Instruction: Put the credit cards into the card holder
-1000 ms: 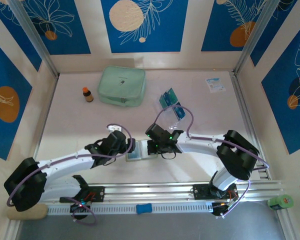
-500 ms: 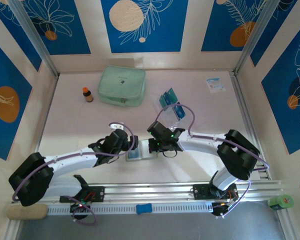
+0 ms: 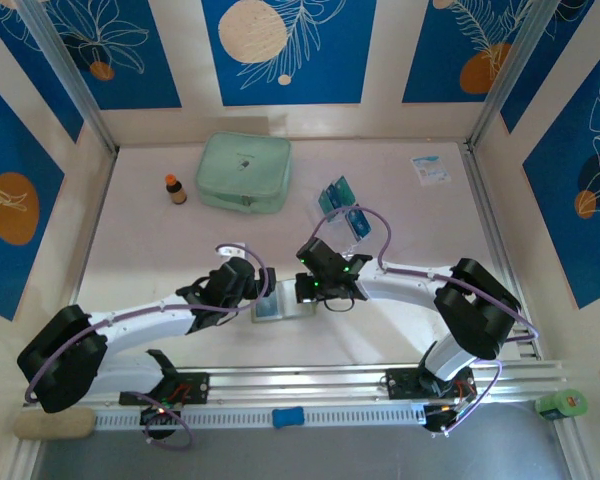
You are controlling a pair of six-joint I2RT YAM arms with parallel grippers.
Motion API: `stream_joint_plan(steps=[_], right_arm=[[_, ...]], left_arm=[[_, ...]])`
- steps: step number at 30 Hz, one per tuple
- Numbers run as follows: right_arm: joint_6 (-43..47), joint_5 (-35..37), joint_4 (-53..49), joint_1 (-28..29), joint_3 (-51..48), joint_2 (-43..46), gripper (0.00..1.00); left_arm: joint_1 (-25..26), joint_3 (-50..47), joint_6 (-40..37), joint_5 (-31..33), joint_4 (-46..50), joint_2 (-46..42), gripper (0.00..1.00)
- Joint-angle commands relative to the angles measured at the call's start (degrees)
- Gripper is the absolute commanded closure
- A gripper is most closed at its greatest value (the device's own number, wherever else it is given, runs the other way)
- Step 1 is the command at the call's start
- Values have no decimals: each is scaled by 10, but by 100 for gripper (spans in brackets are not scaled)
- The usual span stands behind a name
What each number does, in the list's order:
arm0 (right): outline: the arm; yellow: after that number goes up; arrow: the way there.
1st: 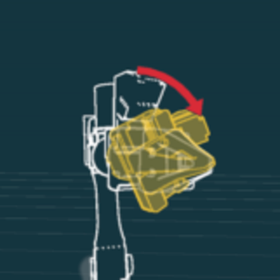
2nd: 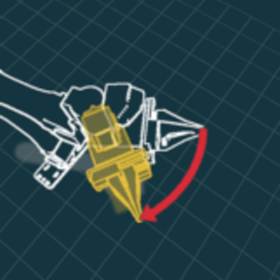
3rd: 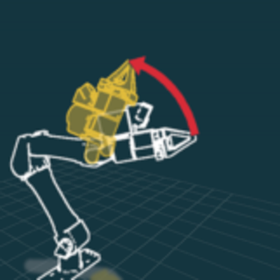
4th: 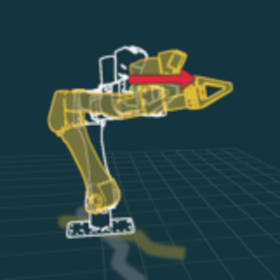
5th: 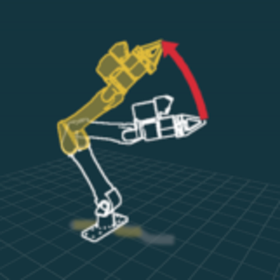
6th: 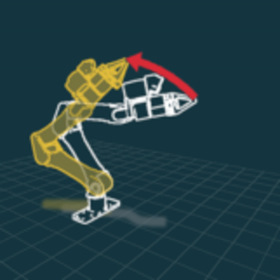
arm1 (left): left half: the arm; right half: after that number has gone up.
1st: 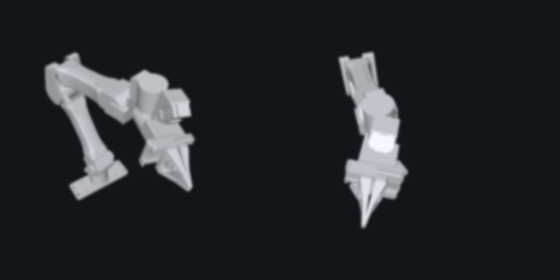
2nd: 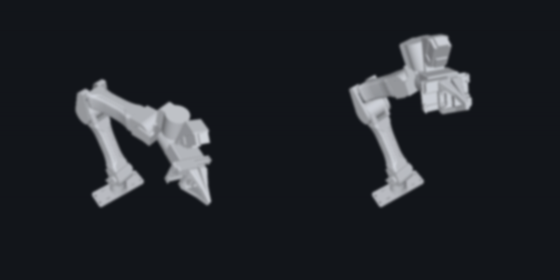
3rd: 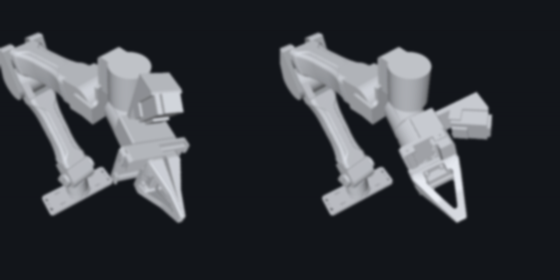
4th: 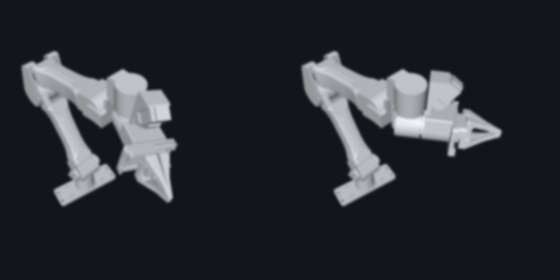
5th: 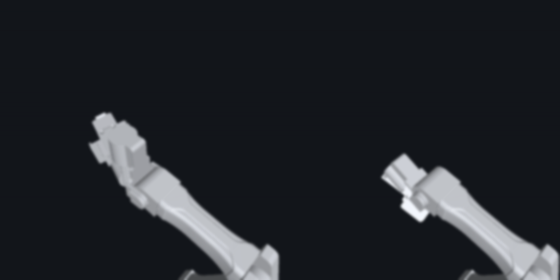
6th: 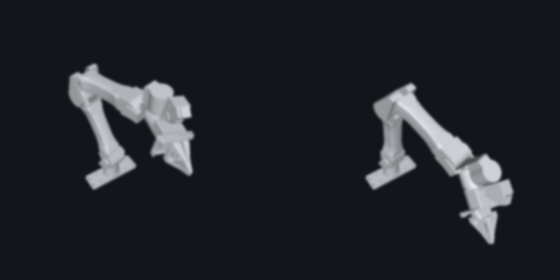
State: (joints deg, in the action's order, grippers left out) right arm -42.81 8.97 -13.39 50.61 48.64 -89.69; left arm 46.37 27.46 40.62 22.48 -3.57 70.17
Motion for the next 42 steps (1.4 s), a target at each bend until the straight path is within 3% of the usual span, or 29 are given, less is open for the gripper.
stream_joint_plan(steps=[1, 7, 13, 42], right_arm=[[4, -27, 16, -4, 6, -5, 100], [0, -60, 31, -5, 33, -26, 100], [-18, -108, 63, -11, 54, -63, 100], [-32, -131, 82, -11, 101, -154, 100]], left_arm=[[-8, -2, 9, 19, 22, -15, 0], [-13, 6, 55, 56, 95, -28, 0], [-21, 11, 63, 55, 159, -31, 0], [-24, -3, 68, 40, 171, -43, 0]])
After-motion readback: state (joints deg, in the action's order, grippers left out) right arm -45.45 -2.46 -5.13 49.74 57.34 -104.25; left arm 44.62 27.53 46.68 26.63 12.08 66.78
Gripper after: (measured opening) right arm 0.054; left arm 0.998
